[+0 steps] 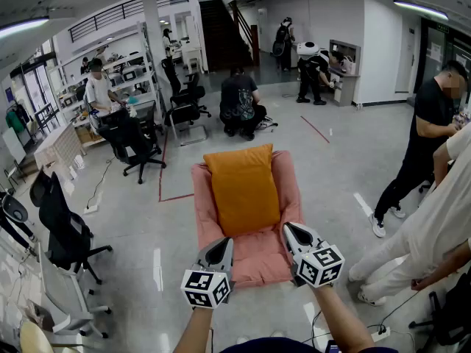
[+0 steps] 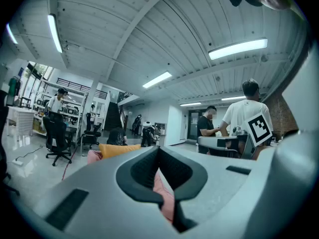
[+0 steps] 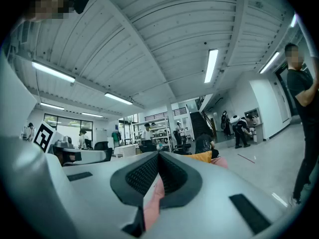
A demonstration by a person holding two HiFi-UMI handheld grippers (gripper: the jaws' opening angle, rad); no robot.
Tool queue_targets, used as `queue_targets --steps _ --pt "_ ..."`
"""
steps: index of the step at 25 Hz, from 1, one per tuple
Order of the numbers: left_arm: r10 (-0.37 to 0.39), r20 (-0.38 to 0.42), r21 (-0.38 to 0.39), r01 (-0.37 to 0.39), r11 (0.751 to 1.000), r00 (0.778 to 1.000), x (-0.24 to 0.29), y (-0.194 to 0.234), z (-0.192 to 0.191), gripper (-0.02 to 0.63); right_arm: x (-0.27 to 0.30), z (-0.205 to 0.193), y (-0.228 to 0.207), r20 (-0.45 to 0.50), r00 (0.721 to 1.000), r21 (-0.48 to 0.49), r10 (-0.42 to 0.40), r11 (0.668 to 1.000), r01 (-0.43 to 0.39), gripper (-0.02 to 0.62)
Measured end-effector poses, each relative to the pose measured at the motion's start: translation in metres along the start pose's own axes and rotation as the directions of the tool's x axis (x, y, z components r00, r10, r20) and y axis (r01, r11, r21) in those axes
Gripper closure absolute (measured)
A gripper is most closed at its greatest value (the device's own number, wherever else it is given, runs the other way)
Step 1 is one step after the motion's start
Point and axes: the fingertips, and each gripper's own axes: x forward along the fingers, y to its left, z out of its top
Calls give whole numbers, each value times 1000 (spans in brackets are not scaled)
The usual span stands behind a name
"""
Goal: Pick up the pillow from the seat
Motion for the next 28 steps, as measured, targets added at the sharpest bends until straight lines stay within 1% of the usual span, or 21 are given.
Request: queue_targets --steps 7,16,28 --pt "9 -2 4 -9 1000 1000 15 -20 2 601 -9 7 -20 1 1000 5 15 1000 -15 575" --pt "51 -1 -6 -51 999 999 25 -43 -8 601 -20 2 -44 -5 998 20 63 998 -63 575" --pt "93 -7 22 -92 995 996 32 -63 -8 601 -29 4 -68 6 995 39 99 994 -99 575"
